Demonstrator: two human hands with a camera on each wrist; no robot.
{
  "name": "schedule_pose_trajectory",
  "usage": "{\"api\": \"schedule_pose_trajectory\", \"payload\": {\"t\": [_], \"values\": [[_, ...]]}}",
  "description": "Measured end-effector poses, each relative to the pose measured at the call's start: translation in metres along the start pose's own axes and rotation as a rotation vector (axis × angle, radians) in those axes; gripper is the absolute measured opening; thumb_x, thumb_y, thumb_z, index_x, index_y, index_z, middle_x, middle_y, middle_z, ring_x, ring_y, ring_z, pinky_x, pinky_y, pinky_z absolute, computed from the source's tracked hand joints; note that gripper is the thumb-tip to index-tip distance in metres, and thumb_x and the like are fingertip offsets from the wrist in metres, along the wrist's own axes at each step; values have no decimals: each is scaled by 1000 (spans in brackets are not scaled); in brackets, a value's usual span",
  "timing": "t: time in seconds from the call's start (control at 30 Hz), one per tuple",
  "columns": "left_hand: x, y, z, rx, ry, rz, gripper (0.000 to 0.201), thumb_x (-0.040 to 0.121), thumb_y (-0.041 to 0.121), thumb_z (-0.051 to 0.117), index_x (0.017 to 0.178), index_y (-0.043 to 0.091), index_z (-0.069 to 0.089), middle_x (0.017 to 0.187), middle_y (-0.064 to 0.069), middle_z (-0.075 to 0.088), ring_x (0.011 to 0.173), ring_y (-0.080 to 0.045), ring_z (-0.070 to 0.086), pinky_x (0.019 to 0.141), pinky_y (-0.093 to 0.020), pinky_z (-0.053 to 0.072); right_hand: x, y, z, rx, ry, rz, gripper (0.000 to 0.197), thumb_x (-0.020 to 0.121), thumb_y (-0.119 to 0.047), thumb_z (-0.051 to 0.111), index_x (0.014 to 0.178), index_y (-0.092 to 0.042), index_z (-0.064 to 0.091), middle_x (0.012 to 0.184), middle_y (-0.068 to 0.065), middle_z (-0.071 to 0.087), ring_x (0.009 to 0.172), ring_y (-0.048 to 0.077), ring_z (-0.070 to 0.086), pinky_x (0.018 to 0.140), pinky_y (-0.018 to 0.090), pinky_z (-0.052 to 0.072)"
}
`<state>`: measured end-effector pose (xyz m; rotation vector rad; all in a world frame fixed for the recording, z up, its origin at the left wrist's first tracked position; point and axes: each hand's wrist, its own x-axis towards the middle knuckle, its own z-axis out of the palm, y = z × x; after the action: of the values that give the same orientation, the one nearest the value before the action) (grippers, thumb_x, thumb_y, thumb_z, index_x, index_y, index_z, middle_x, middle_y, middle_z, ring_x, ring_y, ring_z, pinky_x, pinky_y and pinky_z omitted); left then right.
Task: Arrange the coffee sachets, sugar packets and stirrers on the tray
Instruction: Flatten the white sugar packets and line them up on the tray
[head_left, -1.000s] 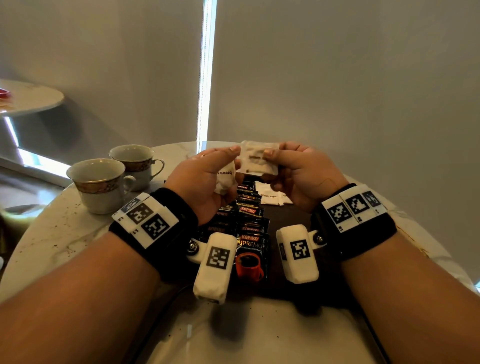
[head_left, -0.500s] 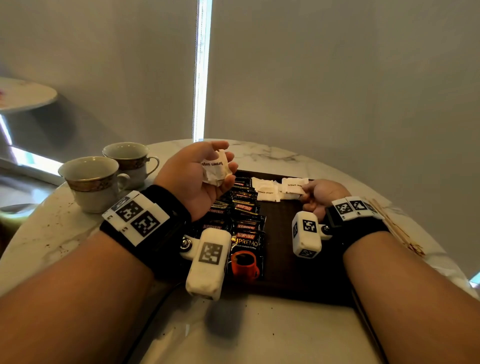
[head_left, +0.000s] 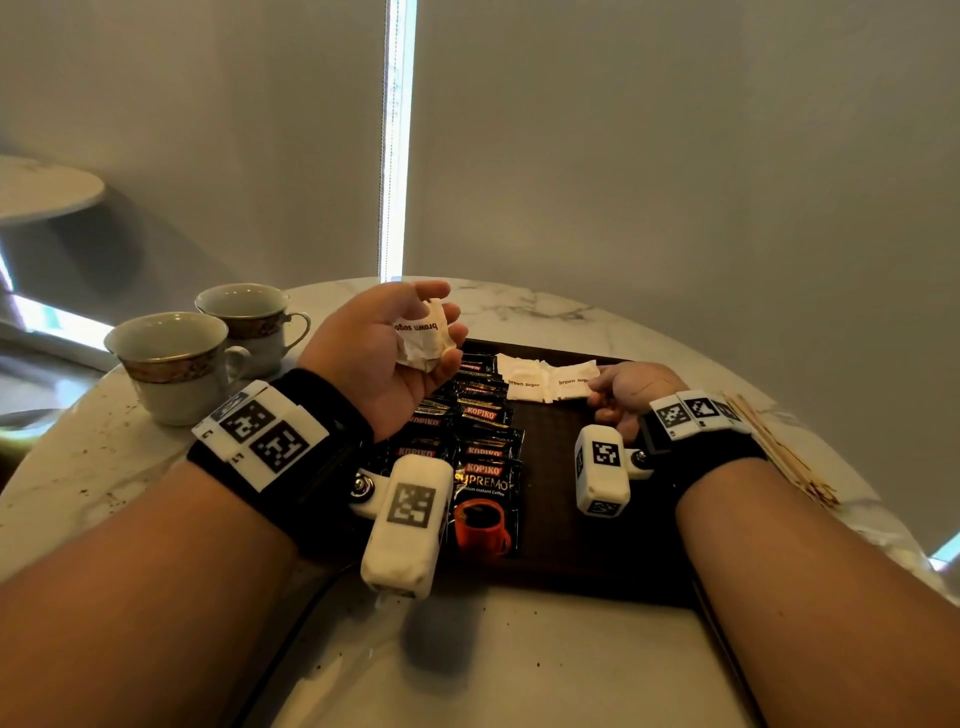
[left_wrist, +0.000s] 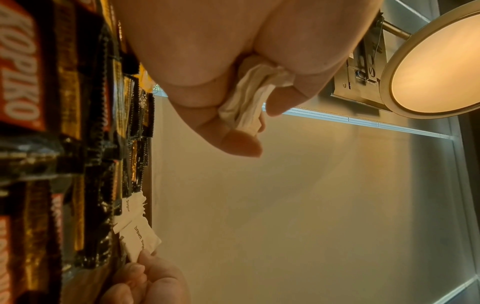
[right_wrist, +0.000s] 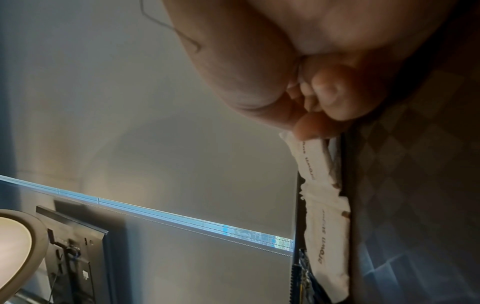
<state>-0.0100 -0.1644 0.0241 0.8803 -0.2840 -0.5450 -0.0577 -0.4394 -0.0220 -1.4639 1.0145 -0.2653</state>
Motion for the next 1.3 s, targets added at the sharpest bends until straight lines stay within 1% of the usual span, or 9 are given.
{"api": "schedule_pose_trajectory", "payload": {"t": [0.13, 0.27, 0.47, 0.57, 0.67, 0.97, 1.07, 1.17, 1.3], "values": [[0, 0, 1, 1, 0, -7, 30, 93, 3, 40, 110, 5, 64, 105, -15, 57, 73, -20, 64, 54, -27, 53, -1, -1, 0, -29, -8, 4, 32, 98, -4, 46, 129, -8, 57, 94, 12, 65, 55, 12, 47, 44, 21, 36], [0, 0, 0, 1, 6, -8, 30, 93, 4, 40, 111, 6, 64, 105, -15, 57, 73, -20, 64, 54, -27, 53, -5, -2, 1, -83, -2, 3, 25, 99, -4, 47, 120, -5, 59, 78, 10, 64, 56, 12, 50, 51, 22, 41], [-1, 0, 0, -6, 7, -7, 31, 93, 3, 40, 111, 6, 65, 105, -15, 57, 70, -19, 65, 54, -27, 53, -11, -3, -2, -191, 67, -6, 17, 95, -19, 58, 105, -6, 63, 59, 6, 61, 48, 13, 45, 43, 24, 33], [-1, 1, 0, -16, 7, -9, 30, 93, 3, 40, 110, 5, 65, 105, -14, 57, 67, -19, 66, 55, -27, 53, -11, -4, -3, -161, 103, -51, 26, 87, -23, 63, 105, -5, 66, 68, 8, 59, 55, 18, 47, 43, 28, 33], [-2, 1, 1, -21, 1, -15, 31, 93, 3, 39, 112, 4, 63, 106, -16, 57, 72, -21, 65, 55, -27, 54, -13, -4, -2, -130, 99, -54, 30, 84, -23, 62, 106, -5, 67, 76, 9, 59, 47, 16, 44, 35, 24, 30], [-5, 3, 2, -69, -19, -54, 36, 91, 6, 33, 111, 1, 62, 100, -18, 56, 75, -28, 69, 61, -33, 59, -18, -3, 0, -32, 94, -71, 18, 84, -17, 58, 96, -5, 61, 85, 11, 57, 48, 15, 44, 32, 20, 28], [-6, 2, 4, -62, -25, -86, 38, 91, 6, 31, 114, -1, 61, 99, -19, 57, 86, -34, 68, 65, -35, 62, -21, -3, 0, 5, 104, -83, 12, 86, -16, 58, 93, -6, 60, 82, 9, 55, 47, 14, 44, 33, 21, 28], [-6, 0, 6, -50, -14, -90, 38, 93, 2, 30, 117, -1, 60, 109, -22, 54, 94, -36, 67, 71, -39, 64, -24, -7, 0, 44, 125, -102, 8, 89, -16, 59, 92, -8, 58, 80, 7, 53, 50, 13, 45, 35, 22, 29], [-5, -1, 7, 20, -29, -79, 37, 98, -3, 35, 127, 2, 58, 118, -21, 53, 91, -28, 70, 70, -42, 64, -31, -19, -1, 172, 83, -143, 16, 89, -20, 60, 99, -8, 59, 88, 6, 53, 53, 13, 45, 32, 21, 28]]}}
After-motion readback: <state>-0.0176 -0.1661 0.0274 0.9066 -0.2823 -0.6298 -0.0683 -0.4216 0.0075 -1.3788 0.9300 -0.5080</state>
